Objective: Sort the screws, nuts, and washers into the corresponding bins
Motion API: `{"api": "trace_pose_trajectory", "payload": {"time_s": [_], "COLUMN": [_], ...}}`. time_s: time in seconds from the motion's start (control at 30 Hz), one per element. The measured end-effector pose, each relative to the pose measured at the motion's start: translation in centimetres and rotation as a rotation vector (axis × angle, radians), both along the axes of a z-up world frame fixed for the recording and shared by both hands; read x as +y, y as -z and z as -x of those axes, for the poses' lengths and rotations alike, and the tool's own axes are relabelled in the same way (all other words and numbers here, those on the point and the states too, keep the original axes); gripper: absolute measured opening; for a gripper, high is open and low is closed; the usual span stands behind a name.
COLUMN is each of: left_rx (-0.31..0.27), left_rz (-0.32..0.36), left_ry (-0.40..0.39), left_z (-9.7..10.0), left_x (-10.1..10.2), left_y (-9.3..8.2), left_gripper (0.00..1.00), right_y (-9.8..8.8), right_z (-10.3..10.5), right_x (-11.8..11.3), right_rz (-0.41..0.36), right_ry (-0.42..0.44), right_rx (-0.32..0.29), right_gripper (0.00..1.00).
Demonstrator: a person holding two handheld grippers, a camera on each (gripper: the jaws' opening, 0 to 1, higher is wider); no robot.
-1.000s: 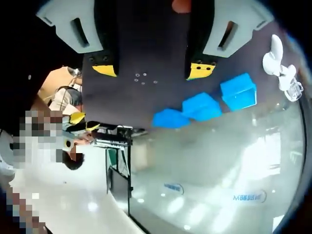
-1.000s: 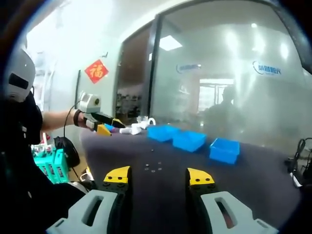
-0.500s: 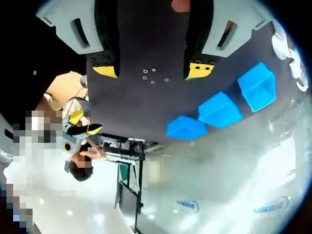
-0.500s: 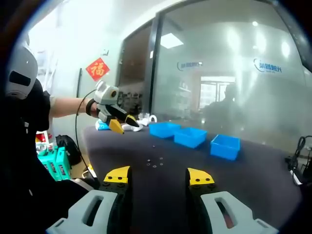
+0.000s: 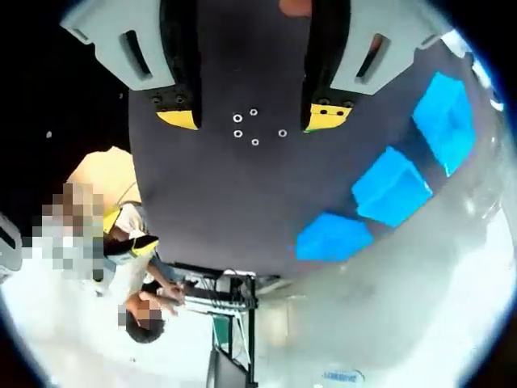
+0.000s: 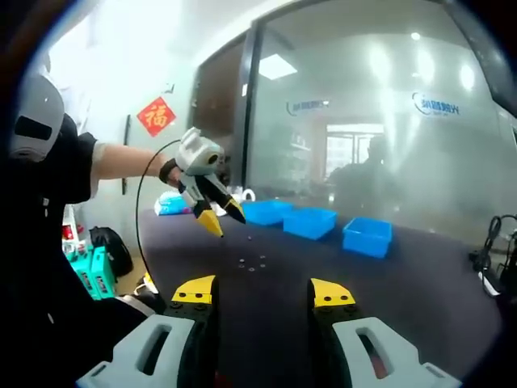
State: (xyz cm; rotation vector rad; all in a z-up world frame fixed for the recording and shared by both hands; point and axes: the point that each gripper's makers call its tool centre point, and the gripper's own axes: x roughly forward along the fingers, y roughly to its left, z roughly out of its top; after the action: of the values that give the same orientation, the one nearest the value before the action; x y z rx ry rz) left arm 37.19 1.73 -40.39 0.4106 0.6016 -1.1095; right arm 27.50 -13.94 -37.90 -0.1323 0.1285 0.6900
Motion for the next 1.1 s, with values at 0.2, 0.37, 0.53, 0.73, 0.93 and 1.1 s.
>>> {"api": "trace_pose_trajectory", "payload": {"time_s": [0.2, 0.37, 0.53, 0.73, 0.93, 1.1], "left_rx": [0.055, 0.057, 0.051, 0.06, 0.047, 0.041], "left_rz": [-0.098, -0.18, -0.217, -0.226, -0.23, -0.235], "left_ry": [0.021, 0.047, 0.052, 0.045, 0.044, 0.06], "left_z": [0.1, 0.0, -0.6, -1.0, -1.2, -0.8], "left_x": [-0.3, -0.2, -0.3, -0.3, -0.2, -0.3], "left_y": [2.6, 3.9, 4.5, 5.3, 5.7, 6.0], "left_gripper": [0.36, 0.3, 0.26, 0.21, 0.14, 0.08], "right_y": [0.2, 0.3, 0.9, 0.9, 0.9, 1.0], "right_z": [0.2, 0.2, 0.1, 0.2, 0.1, 0.1], "right_x": [-0.2, -0.5, -0.5, -0.3, -0.2, 0.1], "right_rz": [-0.01, -0.018, -0.024, -0.03, -0.032, -0.031], "right_ry": [0.009, 0.018, 0.022, 0.019, 0.016, 0.011], "right_rx": [0.006, 0.007, 0.015, 0.018, 0.018, 0.022], "right_gripper": [0.39, 0.39, 0.39, 0.39, 0.39, 0.39]}}
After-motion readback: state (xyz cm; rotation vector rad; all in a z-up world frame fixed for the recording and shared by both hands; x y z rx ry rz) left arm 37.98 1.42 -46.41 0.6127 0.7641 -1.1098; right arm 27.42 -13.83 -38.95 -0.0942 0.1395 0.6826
